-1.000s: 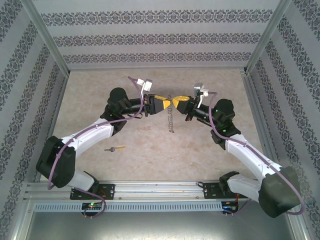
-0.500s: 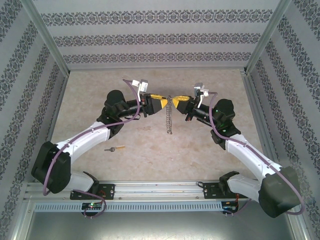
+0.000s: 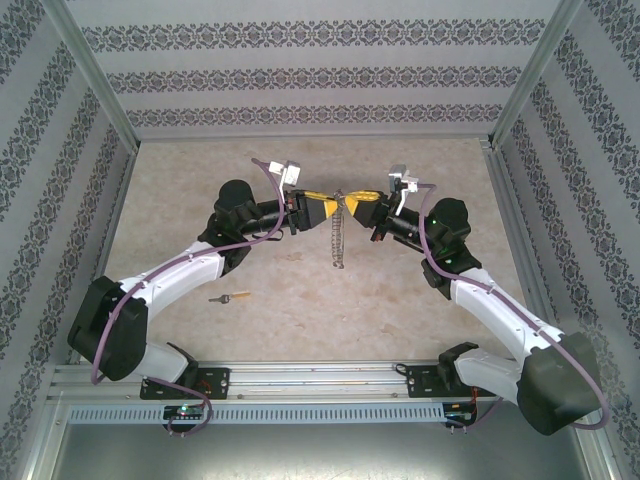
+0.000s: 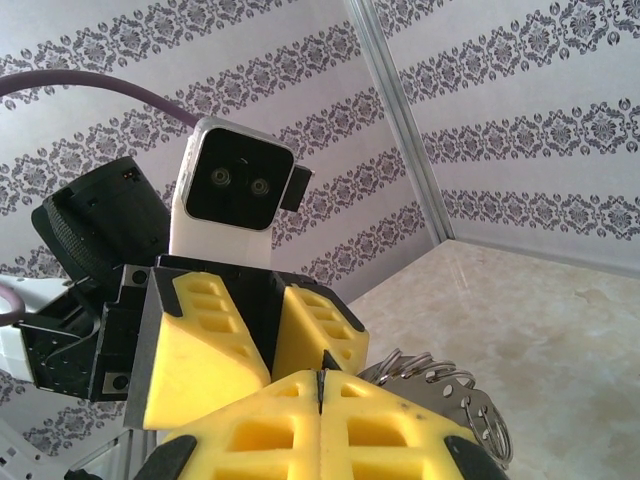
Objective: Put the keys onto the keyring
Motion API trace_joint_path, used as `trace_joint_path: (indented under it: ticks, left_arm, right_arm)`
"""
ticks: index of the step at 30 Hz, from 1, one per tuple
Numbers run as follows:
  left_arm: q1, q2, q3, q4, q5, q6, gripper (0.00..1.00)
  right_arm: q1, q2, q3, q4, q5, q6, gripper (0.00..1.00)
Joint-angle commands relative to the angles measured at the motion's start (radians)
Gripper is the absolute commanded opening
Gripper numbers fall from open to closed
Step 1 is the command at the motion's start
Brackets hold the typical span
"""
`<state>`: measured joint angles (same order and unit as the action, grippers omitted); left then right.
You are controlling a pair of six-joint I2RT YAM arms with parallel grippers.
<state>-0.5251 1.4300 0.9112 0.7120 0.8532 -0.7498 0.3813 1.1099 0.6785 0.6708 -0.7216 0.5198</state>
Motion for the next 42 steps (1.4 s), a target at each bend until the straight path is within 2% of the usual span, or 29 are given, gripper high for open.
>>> trace_joint_path:
  ticks: [1,15,22,28,33,34,35,36,39,42]
  left_arm:
    - [-0.021,0.001,0.033,0.079,0.023,-0.020,0.34]
    - [-0.043,0.006,0.041,0.105,0.040,-0.039,0.32]
    - [-0.050,0.029,0.047,0.109,0.019,-0.039,0.28]
    - [-0.053,0.051,0.049,0.132,0.006,-0.051,0.20]
    - [-0.054,0.052,0.051,0.132,0.002,-0.043,0.05]
    - [-0.053,0.051,0.052,0.128,0.001,-0.037,0.01]
    - [-0.053,0.049,0.054,0.115,0.004,-0.025,0.00]
    - [-0.053,0.045,0.059,0.093,0.007,-0.005,0.00]
    - [-0.053,0.022,0.060,0.033,0.019,0.075,0.00]
    - [-0.054,-0.011,0.060,-0.039,0.024,0.183,0.00]
  right_arm:
    - [-0.010,0.006,-0.006,0.067,0.008,-0.001,0.00]
    - [-0.013,0.032,-0.007,0.071,0.016,0.002,0.00]
    - [-0.007,0.027,-0.005,0.095,0.005,0.011,0.00]
    - [-0.001,0.019,-0.008,0.090,0.003,0.012,0.00]
    - [-0.007,0.019,-0.011,0.084,0.013,0.013,0.00]
    - [-0.011,0.017,-0.013,0.080,0.028,0.019,0.06]
    - [-0.023,0.011,-0.018,0.078,0.051,0.031,0.28]
    - [-0.040,0.000,-0.024,0.078,0.076,0.047,0.42]
    - [-0.113,-0.050,-0.062,0.055,0.154,0.116,0.57]
    - [-0.175,-0.102,-0.103,0.050,0.187,0.175,0.60]
